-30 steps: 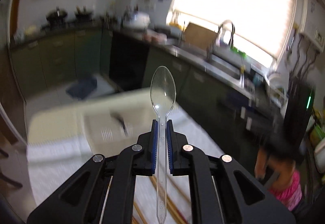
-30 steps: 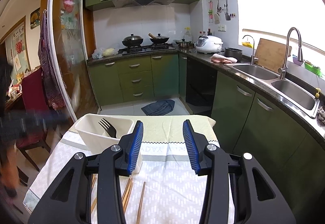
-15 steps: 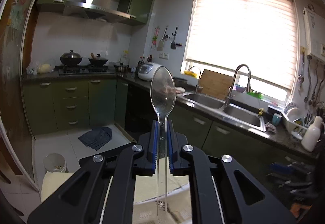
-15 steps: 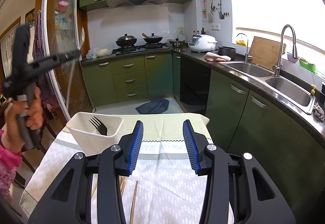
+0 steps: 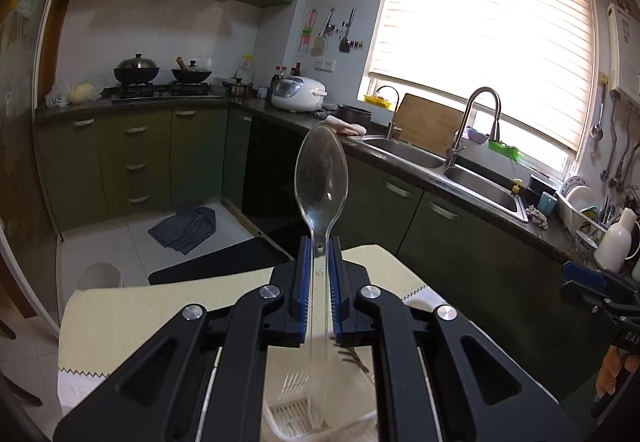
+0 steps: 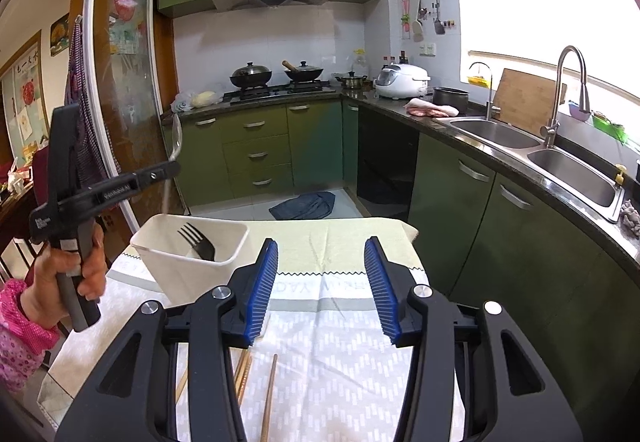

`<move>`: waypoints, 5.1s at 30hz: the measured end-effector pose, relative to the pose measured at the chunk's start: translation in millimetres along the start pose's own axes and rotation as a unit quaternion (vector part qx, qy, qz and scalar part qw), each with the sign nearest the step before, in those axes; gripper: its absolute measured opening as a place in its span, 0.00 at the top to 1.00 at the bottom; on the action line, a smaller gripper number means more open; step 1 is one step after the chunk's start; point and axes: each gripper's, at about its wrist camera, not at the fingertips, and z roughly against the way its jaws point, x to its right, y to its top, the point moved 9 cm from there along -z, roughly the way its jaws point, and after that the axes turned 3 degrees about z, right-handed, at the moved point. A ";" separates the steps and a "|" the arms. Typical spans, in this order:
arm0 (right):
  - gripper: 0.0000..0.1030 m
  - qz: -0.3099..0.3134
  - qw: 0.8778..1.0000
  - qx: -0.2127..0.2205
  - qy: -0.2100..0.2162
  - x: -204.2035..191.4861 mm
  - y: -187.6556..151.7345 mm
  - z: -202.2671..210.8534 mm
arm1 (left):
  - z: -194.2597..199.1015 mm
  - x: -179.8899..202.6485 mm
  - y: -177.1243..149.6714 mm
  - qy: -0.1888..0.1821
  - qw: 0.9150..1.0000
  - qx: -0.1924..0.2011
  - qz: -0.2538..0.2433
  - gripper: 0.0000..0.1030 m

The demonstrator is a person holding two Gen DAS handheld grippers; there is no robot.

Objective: Organize utensils
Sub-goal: 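Lift the clear spoon with the left gripper and release it into the caddy, then lower the right gripper onto a single wooden chopstick and close on it, then lift the chopstick upright with the right gripper and drop it into the caddy, then lower both grippers toward the remaining wooden chopsticks beside the caddy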

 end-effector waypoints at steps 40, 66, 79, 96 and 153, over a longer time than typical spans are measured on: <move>0.56 -0.008 0.994 -0.109 0.024 -11.9 -100.5 -17.9 | 34.3 -19.7 -229.3 0.122 0.918 -0.361 0.111 0.89; 0.58 0.083 0.935 -0.340 0.058 -69.9 -188.6 -100.1 | 16.6 -1.2 -237.5 0.151 0.906 -0.391 0.064 0.93; 0.79 0.069 0.916 -0.390 0.067 -74.2 -197.4 -113.0 | 12.2 -5.7 -237.3 0.149 0.905 -0.395 0.056 0.93; 0.94 0.040 0.963 -0.250 0.095 -73.7 -118.4 -55.1 | 60.3 -6.8 -176.5 0.131 0.945 -0.295 0.053 0.94; 0.91 0.039 0.984 -0.132 0.115 -99.4 64.3 -74.5 | 30.6 33.5 15.0 0.130 0.981 -0.143 0.004 0.88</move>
